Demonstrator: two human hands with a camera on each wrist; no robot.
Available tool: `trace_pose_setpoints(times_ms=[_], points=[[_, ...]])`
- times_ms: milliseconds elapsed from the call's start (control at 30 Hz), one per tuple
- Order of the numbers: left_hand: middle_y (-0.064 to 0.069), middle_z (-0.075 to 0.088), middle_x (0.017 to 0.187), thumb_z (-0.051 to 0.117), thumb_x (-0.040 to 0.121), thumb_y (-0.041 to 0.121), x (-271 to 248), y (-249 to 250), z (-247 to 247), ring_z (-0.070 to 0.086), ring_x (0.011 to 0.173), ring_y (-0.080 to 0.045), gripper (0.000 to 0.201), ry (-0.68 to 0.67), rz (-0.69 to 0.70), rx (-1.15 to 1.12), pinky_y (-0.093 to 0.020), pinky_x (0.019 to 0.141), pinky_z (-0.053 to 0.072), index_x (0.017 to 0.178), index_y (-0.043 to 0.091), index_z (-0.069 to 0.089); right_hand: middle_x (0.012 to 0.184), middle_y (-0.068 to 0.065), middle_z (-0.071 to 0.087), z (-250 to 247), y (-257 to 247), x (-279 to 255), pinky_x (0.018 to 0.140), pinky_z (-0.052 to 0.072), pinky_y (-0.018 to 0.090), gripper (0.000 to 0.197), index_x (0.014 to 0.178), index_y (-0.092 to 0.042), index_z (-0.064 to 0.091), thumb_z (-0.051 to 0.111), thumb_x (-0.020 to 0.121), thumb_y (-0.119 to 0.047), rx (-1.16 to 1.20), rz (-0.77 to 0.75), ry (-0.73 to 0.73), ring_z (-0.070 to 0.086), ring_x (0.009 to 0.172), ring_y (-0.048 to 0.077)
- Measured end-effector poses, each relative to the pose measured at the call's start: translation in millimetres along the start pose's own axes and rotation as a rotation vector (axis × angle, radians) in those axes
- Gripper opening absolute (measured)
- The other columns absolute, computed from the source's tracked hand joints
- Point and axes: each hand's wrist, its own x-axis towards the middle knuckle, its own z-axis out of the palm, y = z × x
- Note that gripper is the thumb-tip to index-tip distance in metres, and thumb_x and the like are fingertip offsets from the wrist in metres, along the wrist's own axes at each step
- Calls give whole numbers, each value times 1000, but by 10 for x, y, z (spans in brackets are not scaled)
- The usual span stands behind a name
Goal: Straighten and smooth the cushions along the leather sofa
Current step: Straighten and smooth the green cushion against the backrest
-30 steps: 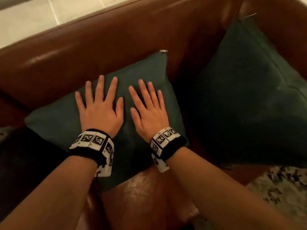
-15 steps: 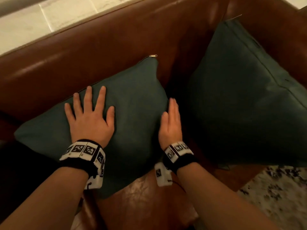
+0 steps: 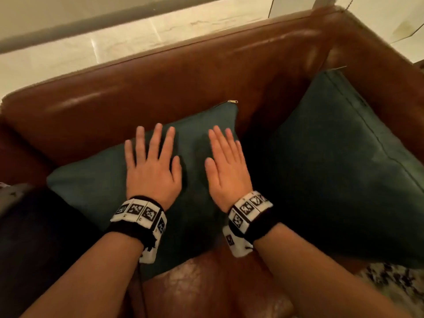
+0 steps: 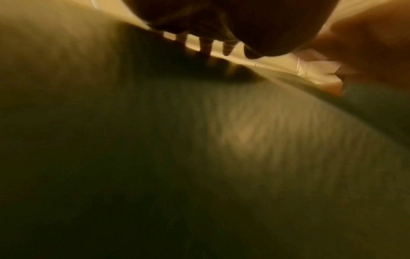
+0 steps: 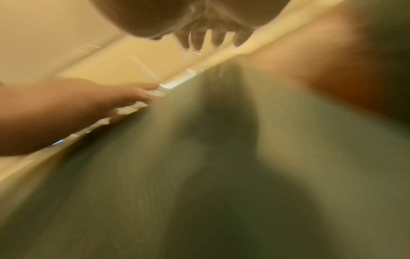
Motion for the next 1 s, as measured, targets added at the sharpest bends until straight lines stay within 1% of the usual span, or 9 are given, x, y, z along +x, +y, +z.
trace_pose_setpoints(times_ms=[133,300,467,567,633,733,833,900,1000], points=[[-3,22,163,20,98,50,-25,-253,43,18,150,-29,60,-58,-27,-5,-49,122,11,155,30,17,164,-3,19,99,-134,627,122,7,45,58,156,-23,19,19,102,-43,-328,-339,-221,10,152,18],[-5,43,152,20,94,56,-244,-994,-64,35,141,-32,64,-49,-204,-6,-51,118,19,149,26,34,164,-18,3,-219,543,678,121,2,51,60,156,-38,4,10,100,-58,-491,-85,-298,-1,150,3],[-5,53,137,21,94,56,-98,-950,-161,46,127,-31,60,-31,-317,-95,-52,105,31,139,25,46,141,3,51,-321,-49,1005,117,19,46,52,140,-21,46,26,101,-48,-451,-186,-144,38,134,27],[-5,57,132,19,94,59,4,-892,-161,49,126,-28,60,-100,-250,-82,-50,106,32,127,20,51,154,-1,38,-97,-459,1158,120,13,47,57,151,-29,30,19,101,-54,-411,-290,-409,29,143,25],[-6,61,118,19,94,61,-30,-998,-167,55,113,-30,55,-112,-195,-43,-49,98,37,119,22,50,149,-1,43,17,-486,1125,120,14,49,61,151,-32,28,14,98,-60,-485,-341,-523,36,139,25],[-10,58,110,23,96,60,-116,-1264,-170,55,105,-35,50,-87,-212,40,-49,90,40,115,23,51,151,-2,41,-87,-212,1091,121,10,43,64,150,-32,30,13,97,-64,-509,-367,-462,32,142,21],[-13,60,112,19,97,56,-180,-1423,-170,55,107,-38,55,-57,-276,43,-52,100,38,114,20,56,161,-6,25,-288,78,1113,122,-1,41,66,154,-33,20,7,97,-63,-616,-184,-455,13,150,17],[-13,60,123,18,96,51,-214,-1370,-170,52,117,-38,57,13,-291,20,-54,110,30,121,18,58,162,-4,22,-307,37,1072,122,-2,46,64,154,-32,20,8,98,-59,-651,-156,-385,9,151,18],[-8,47,148,31,95,46,-294,-1036,-155,37,139,-36,55,84,-152,-61,-52,118,18,142,22,47,162,-2,26,-107,-338,831,122,5,48,58,153,-28,27,21,100,-50,-526,-326,-249,13,151,21]])
